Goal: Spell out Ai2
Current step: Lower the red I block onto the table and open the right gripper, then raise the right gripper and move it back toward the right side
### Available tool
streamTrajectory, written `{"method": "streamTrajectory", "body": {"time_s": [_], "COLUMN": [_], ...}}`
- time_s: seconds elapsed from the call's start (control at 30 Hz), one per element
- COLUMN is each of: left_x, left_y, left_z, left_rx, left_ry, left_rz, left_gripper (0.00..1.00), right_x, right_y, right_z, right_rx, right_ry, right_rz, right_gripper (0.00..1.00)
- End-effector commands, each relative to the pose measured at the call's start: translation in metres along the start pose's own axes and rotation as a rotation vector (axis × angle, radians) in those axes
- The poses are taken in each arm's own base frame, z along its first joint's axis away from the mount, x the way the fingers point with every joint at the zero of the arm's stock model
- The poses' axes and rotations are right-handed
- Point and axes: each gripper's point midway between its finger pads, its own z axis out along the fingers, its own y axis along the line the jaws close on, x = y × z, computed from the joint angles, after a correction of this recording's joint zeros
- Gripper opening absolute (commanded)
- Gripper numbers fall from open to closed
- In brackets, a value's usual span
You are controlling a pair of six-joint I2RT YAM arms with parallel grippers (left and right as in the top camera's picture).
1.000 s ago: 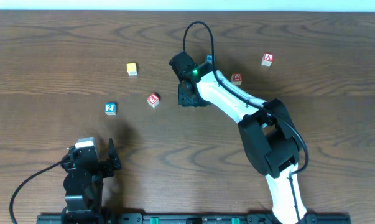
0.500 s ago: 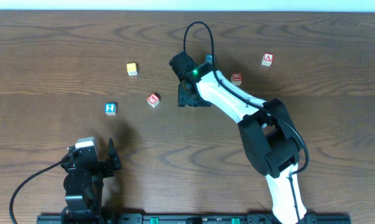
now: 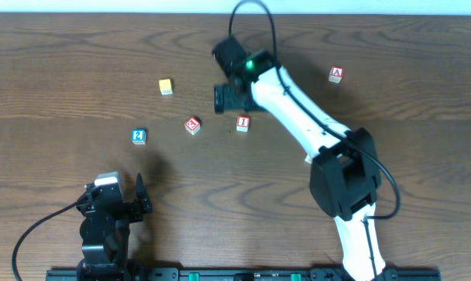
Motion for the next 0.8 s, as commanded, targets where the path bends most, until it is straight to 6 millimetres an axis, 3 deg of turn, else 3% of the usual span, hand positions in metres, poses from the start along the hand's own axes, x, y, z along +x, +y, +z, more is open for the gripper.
{"method": "streamTrajectory", "body": {"time_s": [0.0,0.13,0.33,0.53,0.77], "left_x": [0.007,0.007,0.007,0.007,0.007], "left_y": [0.003,0.003,0.003,0.003,0.003], "left_z": [0.003,0.003,0.003,0.003,0.003], "left_rx": [-0.02,-0.02,-0.02,-0.02,-0.02], "left_ry": [0.012,0.012,0.012,0.012,0.012], "left_rz": [0.009,0.009,0.009,0.009,0.009], "left_gripper": [0.95,0.95,0.96,0.95,0.95], "right_x": [-0.032,-0.044,-0.04,-0.026,-0.026], "right_y": [0.0,0.004,0.0,-0.008,-0.01], "right_z": [-0.032,-0.061,-0.086,-0.089,-0.089], "right_rx": [-0.024,-0.041,-0.034,-0.005,-0.003], "right_ry": [-0.087,-0.129,-0.115,-0.059,-0.055], "right_rz": [-0.048,-0.117,-0.123,-0.181,-0.179], "right_gripper": [0.99,0.99,0.99,0.99,0.99]}}
